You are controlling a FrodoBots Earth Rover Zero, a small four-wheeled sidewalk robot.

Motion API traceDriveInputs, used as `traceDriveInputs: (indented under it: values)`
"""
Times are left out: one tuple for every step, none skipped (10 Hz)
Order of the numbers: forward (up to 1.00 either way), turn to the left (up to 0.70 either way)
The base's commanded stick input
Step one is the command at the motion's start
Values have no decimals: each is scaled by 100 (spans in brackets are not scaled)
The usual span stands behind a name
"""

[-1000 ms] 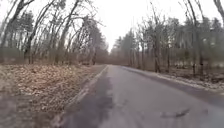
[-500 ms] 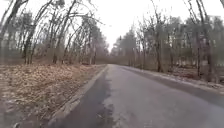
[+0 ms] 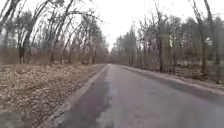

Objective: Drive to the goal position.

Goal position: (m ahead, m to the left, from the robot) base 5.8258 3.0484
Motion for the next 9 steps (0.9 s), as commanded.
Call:
traceDriveInputs:
  values:
    - [100,0]
    - [100,0]
    - [100,0]
    - [100,11]
    - [100,23]
    - [100,35]
    - [100,0]
    - [100,0]
    - [100,0]
